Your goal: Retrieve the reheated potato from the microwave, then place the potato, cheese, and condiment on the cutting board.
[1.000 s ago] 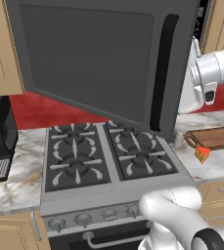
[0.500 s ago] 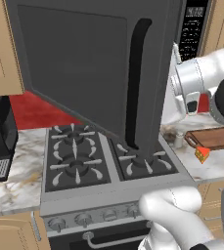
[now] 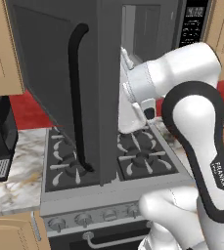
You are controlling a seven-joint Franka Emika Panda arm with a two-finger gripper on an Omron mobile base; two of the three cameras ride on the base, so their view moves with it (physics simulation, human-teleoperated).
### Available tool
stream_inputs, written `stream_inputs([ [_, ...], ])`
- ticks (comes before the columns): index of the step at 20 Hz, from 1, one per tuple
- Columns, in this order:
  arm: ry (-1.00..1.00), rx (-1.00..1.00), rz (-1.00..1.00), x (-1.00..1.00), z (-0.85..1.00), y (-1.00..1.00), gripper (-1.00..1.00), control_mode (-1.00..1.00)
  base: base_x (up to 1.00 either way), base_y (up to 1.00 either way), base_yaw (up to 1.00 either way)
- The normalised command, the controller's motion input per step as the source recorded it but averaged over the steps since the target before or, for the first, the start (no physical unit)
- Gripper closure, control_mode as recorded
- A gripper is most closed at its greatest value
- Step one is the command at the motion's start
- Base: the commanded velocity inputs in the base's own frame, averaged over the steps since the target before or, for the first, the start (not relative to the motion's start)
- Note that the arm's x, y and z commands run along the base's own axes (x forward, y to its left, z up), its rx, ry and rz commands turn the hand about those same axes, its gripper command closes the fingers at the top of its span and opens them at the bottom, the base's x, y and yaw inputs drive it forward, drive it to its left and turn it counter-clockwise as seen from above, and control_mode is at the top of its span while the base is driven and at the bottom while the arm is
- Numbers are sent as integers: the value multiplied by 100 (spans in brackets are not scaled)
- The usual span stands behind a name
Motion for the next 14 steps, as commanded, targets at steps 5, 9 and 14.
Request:
stream_inputs([
  [5, 0, -13, 0, 8, -3, 78, -100, -100, 0, 0, 0],
  [9, 2, -12, -6, 25, 0, 42, -100, -100, 0, 0, 0],
  [14, 9, -19, -1, 16, 0, -32, -100, -100, 0, 0, 0],
])
